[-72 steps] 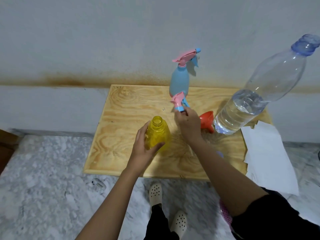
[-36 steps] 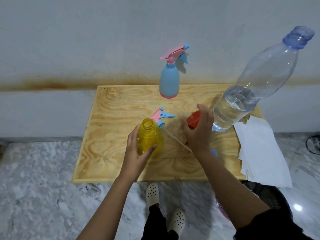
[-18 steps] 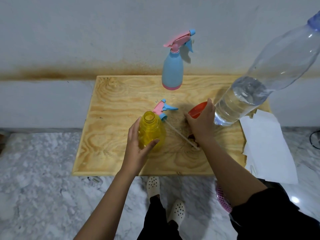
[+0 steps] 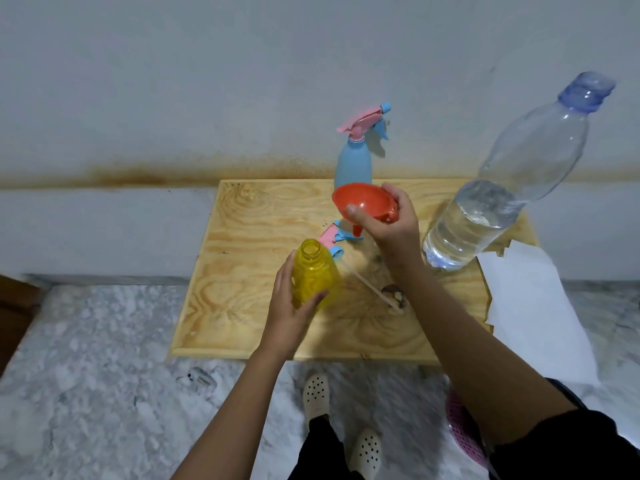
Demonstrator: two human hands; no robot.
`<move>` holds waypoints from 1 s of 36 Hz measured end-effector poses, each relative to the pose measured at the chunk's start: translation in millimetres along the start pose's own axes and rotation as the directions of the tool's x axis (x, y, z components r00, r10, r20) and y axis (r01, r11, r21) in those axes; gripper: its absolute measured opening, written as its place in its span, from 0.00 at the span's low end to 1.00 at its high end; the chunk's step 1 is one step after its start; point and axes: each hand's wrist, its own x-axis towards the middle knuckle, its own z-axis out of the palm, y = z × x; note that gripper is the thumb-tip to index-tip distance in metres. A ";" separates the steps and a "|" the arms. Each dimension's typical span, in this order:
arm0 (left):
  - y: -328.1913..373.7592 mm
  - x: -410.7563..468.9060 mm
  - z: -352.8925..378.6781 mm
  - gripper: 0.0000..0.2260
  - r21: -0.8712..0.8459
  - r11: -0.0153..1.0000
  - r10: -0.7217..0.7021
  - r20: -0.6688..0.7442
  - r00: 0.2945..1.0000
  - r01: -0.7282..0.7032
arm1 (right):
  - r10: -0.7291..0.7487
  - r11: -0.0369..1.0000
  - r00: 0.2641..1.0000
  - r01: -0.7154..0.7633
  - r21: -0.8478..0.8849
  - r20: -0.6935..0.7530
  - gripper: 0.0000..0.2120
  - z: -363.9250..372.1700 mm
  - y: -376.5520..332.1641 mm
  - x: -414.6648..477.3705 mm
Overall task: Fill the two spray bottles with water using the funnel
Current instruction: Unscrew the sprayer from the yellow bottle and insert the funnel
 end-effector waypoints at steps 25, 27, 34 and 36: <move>5.3 5.2 -6.2 0.39 0.106 0.994 0.020 -0.015 1.000 -0.019 | -0.084 0.976 0.908 0.157 -0.148 0.410 0.40 23.5 0.3 -34.3; 5.8 5.8 -8.1 0.38 0.156 0.987 0.035 -0.023 0.999 -0.031 | -0.087 0.964 0.901 0.184 -0.194 0.425 0.41 22.6 -2.8 -34.4; 15.1 8.8 -11.6 0.36 0.252 0.967 0.047 -0.013 0.999 -0.042 | -0.067 0.922 0.891 0.227 -0.313 0.450 0.45 22.4 -9.1 -35.0; 18.9 8.9 -11.7 0.36 0.270 0.962 0.037 -0.004 0.999 -0.035 | -0.046 0.921 0.895 0.210 -0.327 0.444 0.45 21.7 -10.9 -35.6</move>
